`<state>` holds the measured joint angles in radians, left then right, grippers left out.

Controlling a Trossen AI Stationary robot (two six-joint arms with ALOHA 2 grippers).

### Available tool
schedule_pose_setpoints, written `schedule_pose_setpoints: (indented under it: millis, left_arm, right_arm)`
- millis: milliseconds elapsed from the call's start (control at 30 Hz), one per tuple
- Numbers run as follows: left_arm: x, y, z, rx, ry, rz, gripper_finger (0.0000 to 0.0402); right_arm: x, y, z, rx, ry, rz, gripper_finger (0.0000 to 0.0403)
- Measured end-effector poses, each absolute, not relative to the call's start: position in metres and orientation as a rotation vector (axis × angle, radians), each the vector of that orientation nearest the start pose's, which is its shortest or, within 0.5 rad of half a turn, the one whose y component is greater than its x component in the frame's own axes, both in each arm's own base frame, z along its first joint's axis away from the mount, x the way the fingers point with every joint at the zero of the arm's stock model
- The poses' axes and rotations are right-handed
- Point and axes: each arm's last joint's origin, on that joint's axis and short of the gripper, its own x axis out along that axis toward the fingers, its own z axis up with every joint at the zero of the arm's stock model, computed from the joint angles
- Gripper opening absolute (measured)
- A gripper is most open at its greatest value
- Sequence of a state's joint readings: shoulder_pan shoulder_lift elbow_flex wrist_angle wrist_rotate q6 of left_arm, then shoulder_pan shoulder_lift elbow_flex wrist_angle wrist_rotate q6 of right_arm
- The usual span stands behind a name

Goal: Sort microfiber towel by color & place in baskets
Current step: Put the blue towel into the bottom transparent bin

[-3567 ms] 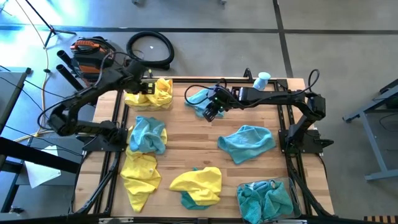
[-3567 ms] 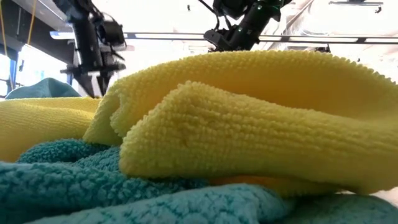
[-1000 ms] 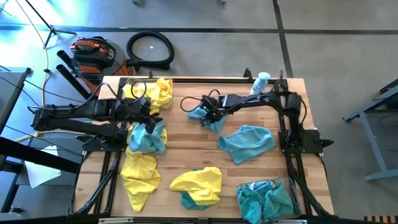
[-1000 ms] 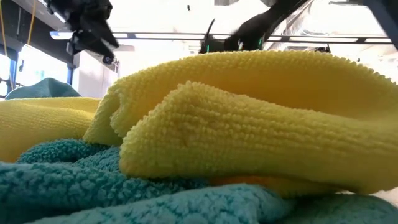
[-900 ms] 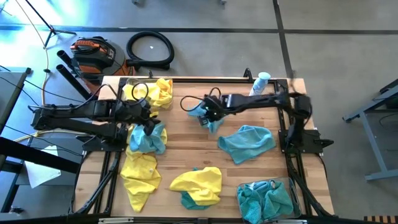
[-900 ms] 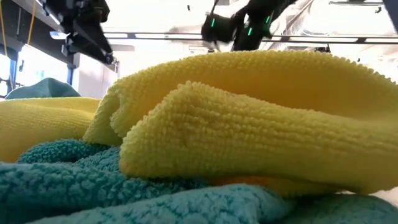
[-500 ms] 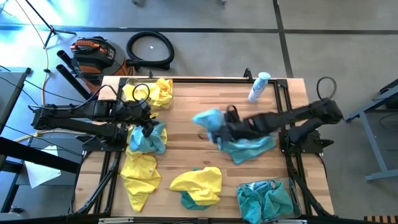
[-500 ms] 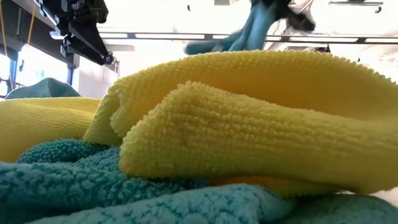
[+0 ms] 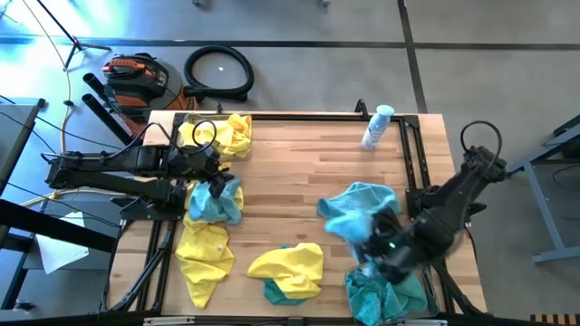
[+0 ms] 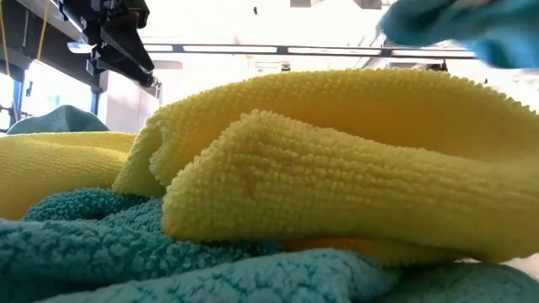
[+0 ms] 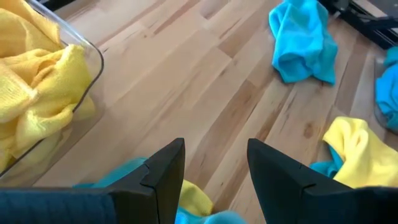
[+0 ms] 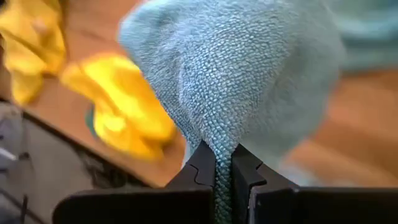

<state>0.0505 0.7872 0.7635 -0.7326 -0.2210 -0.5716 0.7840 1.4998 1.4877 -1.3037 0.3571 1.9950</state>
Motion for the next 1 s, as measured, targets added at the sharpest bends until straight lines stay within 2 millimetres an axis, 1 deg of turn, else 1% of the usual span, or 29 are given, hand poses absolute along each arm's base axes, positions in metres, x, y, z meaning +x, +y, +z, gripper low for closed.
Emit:
schedule_pose_setpoints:
  millis: [200, 333, 467, 600, 700, 900, 1000]
  left_arm:
    - [0.149, 0.015, 0.279, -0.522, 0.639, 0.507, 0.0162]
    - [0.149, 0.015, 0.279, -0.549, 0.625, 0.533, 0.0162]
    - [0.149, 0.015, 0.279, -0.575, 0.613, 0.554, 0.0162]
    - [0.149, 0.015, 0.279, -0.58, 0.611, 0.557, 0.0162]
    - [0.149, 0.015, 0.279, -0.579, 0.61, 0.561, 0.0162]
    - [0.149, 0.016, 0.279, -0.578, 0.61, 0.561, 0.0162]
    - [0.149, 0.016, 0.279, -0.578, 0.611, 0.561, 0.0162]
  right_arm:
    - [0.162, 0.224, 0.336, 1.144, 1.148, -0.647, 0.0]
    - [0.144, 0.248, 0.337, 1.197, 1.219, -0.552, 0.0]
    - [0.134, 0.265, 0.337, 1.241, 1.244, -0.463, 0.0]
    - [0.133, 0.27, 0.332, 1.219, 1.27, -0.468, 0.0]
    - [0.14, 0.269, 0.313, 1.158, 1.283, -0.528, 0.0]
    - [0.153, 0.26, 0.261, 1.094, 1.279, -0.673, 0.0]
    - [0.162, 0.257, 0.232, 1.086, 1.277, -0.703, 0.0]
